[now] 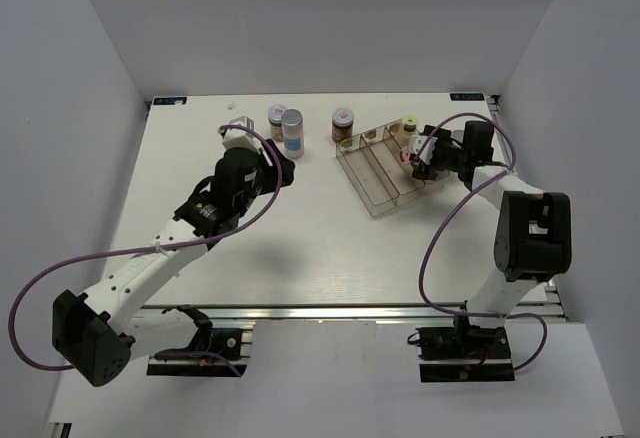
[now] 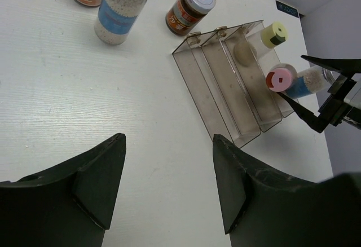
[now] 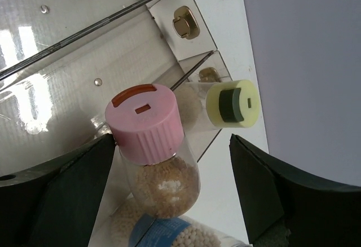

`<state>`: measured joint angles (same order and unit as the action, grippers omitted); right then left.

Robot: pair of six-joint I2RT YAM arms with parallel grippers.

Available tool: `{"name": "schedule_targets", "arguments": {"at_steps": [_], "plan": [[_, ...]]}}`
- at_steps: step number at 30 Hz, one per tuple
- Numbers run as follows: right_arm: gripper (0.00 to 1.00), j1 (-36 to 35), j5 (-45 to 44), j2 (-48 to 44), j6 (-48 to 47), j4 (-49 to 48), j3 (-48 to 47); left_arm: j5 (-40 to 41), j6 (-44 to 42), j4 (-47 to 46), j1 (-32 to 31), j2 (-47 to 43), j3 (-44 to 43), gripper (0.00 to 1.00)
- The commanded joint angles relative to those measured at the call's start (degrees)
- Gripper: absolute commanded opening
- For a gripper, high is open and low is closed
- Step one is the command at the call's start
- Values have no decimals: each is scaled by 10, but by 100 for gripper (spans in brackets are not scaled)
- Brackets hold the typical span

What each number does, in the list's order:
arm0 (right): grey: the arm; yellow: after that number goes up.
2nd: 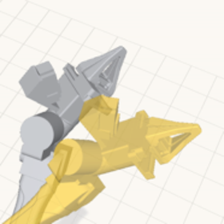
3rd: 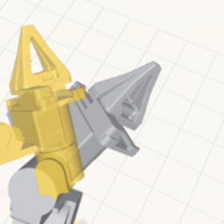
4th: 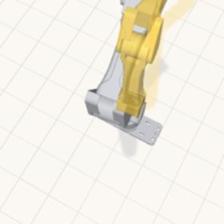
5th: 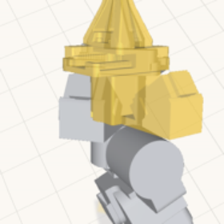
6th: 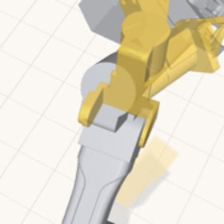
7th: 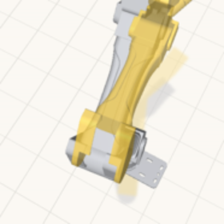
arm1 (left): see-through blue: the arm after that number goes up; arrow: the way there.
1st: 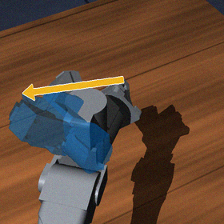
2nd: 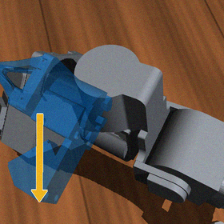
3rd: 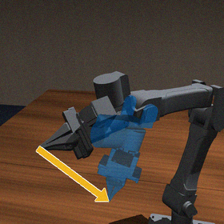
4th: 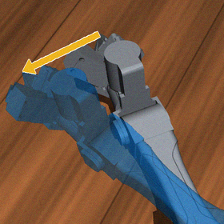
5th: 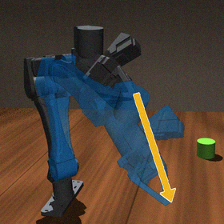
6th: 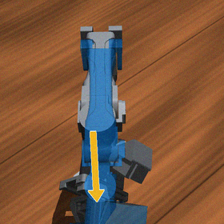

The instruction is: Organize the condiment bottles

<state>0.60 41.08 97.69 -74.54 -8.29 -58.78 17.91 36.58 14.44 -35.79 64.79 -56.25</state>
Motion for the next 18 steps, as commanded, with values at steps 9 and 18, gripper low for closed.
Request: {"name": "schedule_targets", "arguments": {"at_steps": [9,18], "plan": [[80,-5,20,57,-64,81,-80,20,16,19,0,-30,10,73],[67,-21,40,84,-61,113,-111,23,31,31,0,-43,18,73]]}}
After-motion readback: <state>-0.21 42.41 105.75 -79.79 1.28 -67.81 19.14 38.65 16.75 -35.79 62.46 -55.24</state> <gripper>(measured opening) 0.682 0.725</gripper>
